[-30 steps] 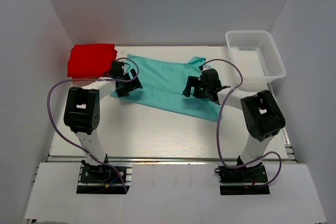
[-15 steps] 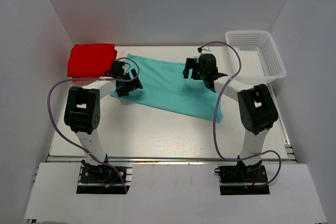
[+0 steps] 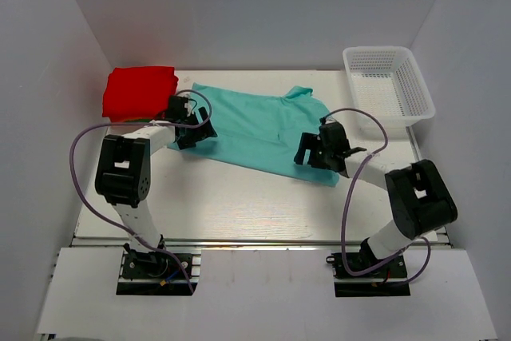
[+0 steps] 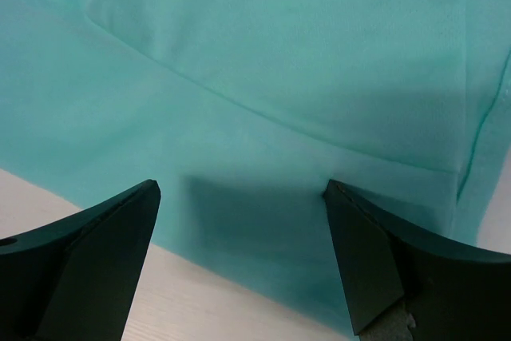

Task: Fold and stack the t-shirts
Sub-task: Fold the flattened tshirt in 1/3 of the way

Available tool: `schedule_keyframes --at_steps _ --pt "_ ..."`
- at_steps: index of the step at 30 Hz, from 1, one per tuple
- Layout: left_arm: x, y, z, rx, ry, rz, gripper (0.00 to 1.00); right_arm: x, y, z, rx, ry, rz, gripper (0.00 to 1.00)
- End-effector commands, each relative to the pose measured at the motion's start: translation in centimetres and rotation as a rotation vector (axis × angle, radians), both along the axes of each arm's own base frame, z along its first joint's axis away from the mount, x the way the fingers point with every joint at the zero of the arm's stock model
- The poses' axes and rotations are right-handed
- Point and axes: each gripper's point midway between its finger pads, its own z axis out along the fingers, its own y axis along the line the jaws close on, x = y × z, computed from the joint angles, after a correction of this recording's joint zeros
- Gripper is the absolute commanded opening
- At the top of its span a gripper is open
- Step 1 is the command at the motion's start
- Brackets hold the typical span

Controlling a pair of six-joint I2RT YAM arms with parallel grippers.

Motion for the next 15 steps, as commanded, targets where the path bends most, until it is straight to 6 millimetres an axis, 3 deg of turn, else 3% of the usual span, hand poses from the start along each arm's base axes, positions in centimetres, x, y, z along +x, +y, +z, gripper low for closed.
schedule_keyframes --at_steps 1,2,5,6,7,8,9,11,13,14,15 --pt "-5.3 0.2 -2.6 -0.005 0.154 -0.034 1.00 -2.3 -1.2 -1.3 0.044 0.093 -0.092 0.90" --pt "-5.8 0.3 -2.8 -0.004 0.162 -0.034 1.00 -4.7 -1.2 -2.6 0.065 0.155 -0.067 0.90" --pt "-8.8 0.5 -2.8 0.000 0.199 -0.031 1.00 -7.0 -1.1 -2.1 0.130 0.169 -0.066 0.90" --pt "-9.8 0.6 -2.7 -0.003 0.212 -0.023 1.00 -8.3 -1.3 -2.7 0.135 0.192 -0.064 0.90" --pt "-11.9 0.8 -3.5 0.015 0.252 -0.027 1.00 -10.3 -1.9 -3.7 0.126 0.252 -0.075 0.90" --pt "-12.3 0.8 -2.3 0.004 0.219 -0.017 1.00 -11.0 -1.9 -3.3 0.136 0.251 -0.072 0.90" --pt "-14.6 0.9 -3.1 0.006 0.262 -0.017 1.00 -12.7 -2.3 -3.7 0.143 0.271 -0.066 0.90" --pt "-16.1 0.8 -2.0 -0.005 0.230 -0.016 1.00 -13.6 -2.4 -3.0 0.161 0.257 -0.057 0.90" --pt "-19.0 0.9 -2.5 -0.018 0.265 -0.008 1.00 -14.4 -2.8 -2.3 0.168 0.225 -0.043 0.90" --pt "-19.4 0.6 -2.0 -0.040 0.249 -0.008 1.00 -15.3 -3.1 -2.4 0.148 0.248 -0.035 0.90" --pt "-19.9 0.3 -0.9 -0.058 0.196 -0.026 1.00 -15.0 -2.9 -1.2 0.161 0.197 -0.015 0.90"
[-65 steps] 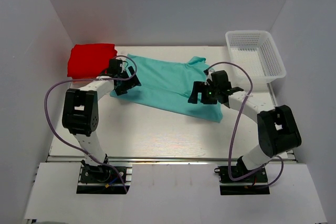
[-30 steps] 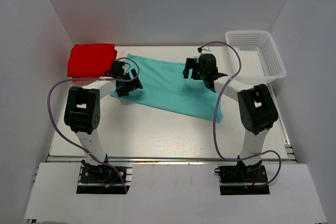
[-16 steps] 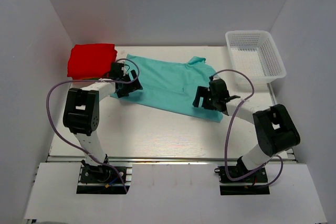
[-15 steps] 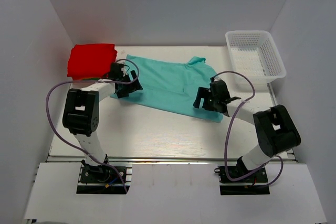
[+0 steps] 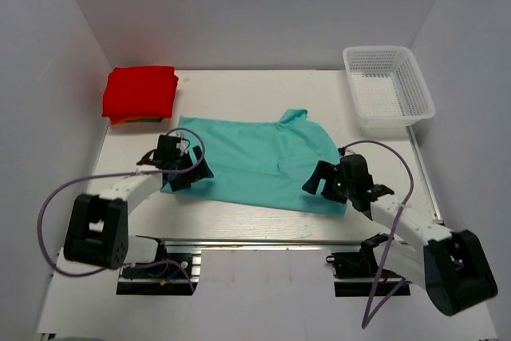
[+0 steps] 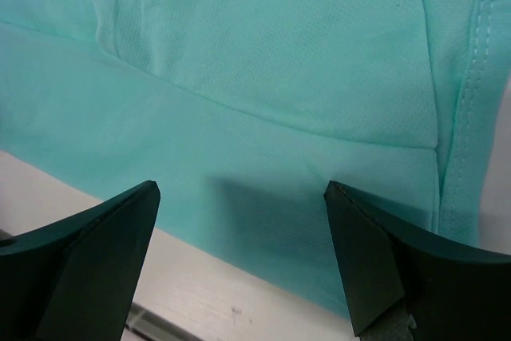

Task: Fold and stack the t-shirts
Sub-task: Fold the flattened tshirt in 1/3 of the way, then grap the side of the flattened tshirt furthest away from the robot with both arms

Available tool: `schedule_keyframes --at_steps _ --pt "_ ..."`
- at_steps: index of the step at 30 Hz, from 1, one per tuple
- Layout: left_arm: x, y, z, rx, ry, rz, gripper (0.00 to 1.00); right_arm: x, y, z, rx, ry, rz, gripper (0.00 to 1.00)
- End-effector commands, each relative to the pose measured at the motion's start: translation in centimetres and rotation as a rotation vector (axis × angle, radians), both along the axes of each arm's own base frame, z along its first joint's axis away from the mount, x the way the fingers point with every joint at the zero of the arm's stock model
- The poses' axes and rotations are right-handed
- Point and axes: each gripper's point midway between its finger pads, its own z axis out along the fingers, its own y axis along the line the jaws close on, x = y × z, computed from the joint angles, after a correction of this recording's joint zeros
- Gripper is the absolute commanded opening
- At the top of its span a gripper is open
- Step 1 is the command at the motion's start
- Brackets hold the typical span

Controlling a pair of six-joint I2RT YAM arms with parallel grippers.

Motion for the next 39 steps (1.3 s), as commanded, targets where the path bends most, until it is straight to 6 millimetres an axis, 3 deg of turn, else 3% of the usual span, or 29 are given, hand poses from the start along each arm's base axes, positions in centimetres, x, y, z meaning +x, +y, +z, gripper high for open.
schedule_keyframes --at_steps 1,4,6,7,9,10,11,13,14,15,16,17,18,19,20,21,23,24,25,26,27,28,29,31,32,35,36,37,39 --pt "-4.9 0.0 -0.2 -0.023 0.078 -0.003 1.00 -3.7 -0.6 -0.7 -0.029 0.100 0.049 0.90" --pt "-3.5 0.7 2.7 -0.001 -0.041 0.039 1.00 -2.8 -0.1 1.5 -0.034 0.022 0.110 0.90" --pt "-2.1 2.0 4.5 0.064 -0.092 0.081 1.00 -1.4 -0.1 2.4 -0.073 -0.026 0.140 0.90" --pt "-1.4 2.3 5.1 0.082 -0.116 0.098 1.00 0.2 0.3 3.9 -0.081 -0.060 0.140 0.90" --pt "0.1 3.2 6.4 0.128 -0.144 0.137 1.00 1.6 0.5 4.3 -0.107 -0.078 0.147 0.90" --pt "0.7 3.6 6.7 0.129 -0.146 0.155 1.00 3.5 1.3 6.3 -0.093 -0.139 0.144 0.90" --pt "2.1 3.9 7.8 0.146 -0.183 0.178 1.00 4.4 1.3 6.4 -0.099 -0.147 0.129 0.90" --pt "3.9 4.6 7.6 0.193 -0.171 0.223 1.00 7.1 1.8 7.4 -0.113 -0.187 0.099 0.90" --pt "5.6 5.3 8.9 0.224 -0.204 0.269 1.00 9.1 1.4 9.0 -0.139 -0.231 0.055 0.90" --pt "6.2 6.2 8.9 0.260 -0.191 0.299 1.00 10.4 2.0 10.6 -0.134 -0.269 0.062 0.90" --pt "6.9 6.6 7.6 0.295 -0.143 0.328 1.00 11.4 1.8 10.8 -0.159 -0.276 0.039 0.90" --pt "8.5 7.5 8.5 0.320 -0.166 0.365 1.00 13.5 2.5 11.2 -0.164 -0.276 0.037 0.90" --pt "9.1 7.8 8.1 0.328 -0.146 0.373 1.00 14.4 2.6 11.5 -0.170 -0.281 0.028 0.90" --pt "10.5 7.9 8.7 0.315 -0.161 0.383 1.00 15.2 3.0 10.3 -0.184 -0.256 0.043 0.90" --pt "11.1 8.6 6.9 0.323 -0.109 0.395 1.00 17.0 4.1 11.3 -0.171 -0.285 0.064 0.90" --pt "11.9 9.0 6.5 0.326 -0.100 0.406 1.00 17.7 4.4 9.9 -0.182 -0.255 0.070 0.90" --pt "13.6 10.1 6.2 0.327 -0.091 0.425 1.00 19.5 4.8 10.4 -0.185 -0.268 0.072 0.90" --pt "14.0 10.5 4.5 0.339 -0.050 0.427 1.00 20.6 5.1 8.7 -0.198 -0.234 0.074 0.90" --pt "15.1 10.8 4.7 0.335 -0.063 0.439 1.00 21.7 5.4 9.3 -0.195 -0.256 0.074 0.90" --pt "15.4 11.4 4.3 0.329 -0.053 0.450 1.00 22.3 5.6 9.1 -0.197 -0.254 0.074 0.90" --pt "15.9 11.4 4.1 0.328 -0.054 0.450 1.00 23.1 6.5 7.4 -0.182 -0.217 0.107 0.90" --pt "16.5 11.9 3.7 0.330 -0.046 0.461 1.00 24.3 6.8 8.2 -0.178 -0.235 0.111 0.90" --pt "16.8 11.9 3.4 0.329 -0.051 0.462 1.00 24.8 6.9 6.8 -0.188 -0.210 0.116 0.90" --pt "17.7 12.3 3.5 0.321 -0.082 0.477 1.00 26.9 7.8 7.3 -0.181 -0.252 0.130 0.90" --pt "17.9 12.3 3.1 0.321 -0.083 0.477 1.00 27.5 8.0 6.3 -0.191 -0.249 0.139 0.90" --pt "18.5 12.7 2.9 0.325 -0.089 0.480 1.00 29.9 8.3 5.6 -0.204 -0.265 0.133 0.90" --pt "18.4 12.7 1.9 0.330 -0.069 0.476 1.00 31.0 8.7 6.3 -0.203 -0.296 0.132 0.90" --pt "18.8 12.7 1.9 0.330 -0.070 0.477 1.00 32.0 8.7 5.0 -0.214 -0.287 0.132 0.90" --pt "19.4 12.7 1.3 0.331 -0.064 0.476 1.00 33.7 8.9 6.1 -0.232 -0.321 0.146 0.90"
